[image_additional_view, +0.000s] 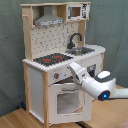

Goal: Play with the kitchen

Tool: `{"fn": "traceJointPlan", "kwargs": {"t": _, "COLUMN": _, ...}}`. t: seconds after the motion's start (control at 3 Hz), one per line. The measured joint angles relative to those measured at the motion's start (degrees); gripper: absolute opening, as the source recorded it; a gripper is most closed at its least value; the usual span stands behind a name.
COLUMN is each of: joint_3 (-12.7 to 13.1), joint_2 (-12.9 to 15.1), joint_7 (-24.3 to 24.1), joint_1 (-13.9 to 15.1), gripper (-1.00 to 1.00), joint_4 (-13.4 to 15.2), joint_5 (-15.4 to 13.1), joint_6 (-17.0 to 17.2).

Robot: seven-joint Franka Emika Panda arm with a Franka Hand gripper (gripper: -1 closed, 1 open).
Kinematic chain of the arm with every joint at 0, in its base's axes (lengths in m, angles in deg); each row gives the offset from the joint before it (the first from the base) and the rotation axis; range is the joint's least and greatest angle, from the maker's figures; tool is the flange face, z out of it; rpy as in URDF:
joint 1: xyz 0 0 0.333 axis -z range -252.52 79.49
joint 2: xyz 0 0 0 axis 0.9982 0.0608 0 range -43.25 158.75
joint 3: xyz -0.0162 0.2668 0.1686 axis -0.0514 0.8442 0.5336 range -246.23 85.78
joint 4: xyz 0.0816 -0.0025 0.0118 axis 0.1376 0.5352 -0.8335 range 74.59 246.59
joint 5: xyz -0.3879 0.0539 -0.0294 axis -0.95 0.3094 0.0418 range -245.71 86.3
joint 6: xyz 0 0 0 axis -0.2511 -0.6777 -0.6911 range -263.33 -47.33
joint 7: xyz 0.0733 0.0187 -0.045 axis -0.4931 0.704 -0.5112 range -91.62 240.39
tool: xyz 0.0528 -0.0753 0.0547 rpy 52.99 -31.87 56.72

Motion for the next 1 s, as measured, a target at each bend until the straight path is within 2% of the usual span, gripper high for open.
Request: {"fn": "traceJointPlan", "kwargs": {"t": 1.0, "joint_3": -4.53, "joint_2": 4.02, "joint_7": 17.97, "joint_1": -0.45, "gripper": 1.00, "joint_4": 1.66, "joint_5": 0.05, "joint_6": -0.08}}
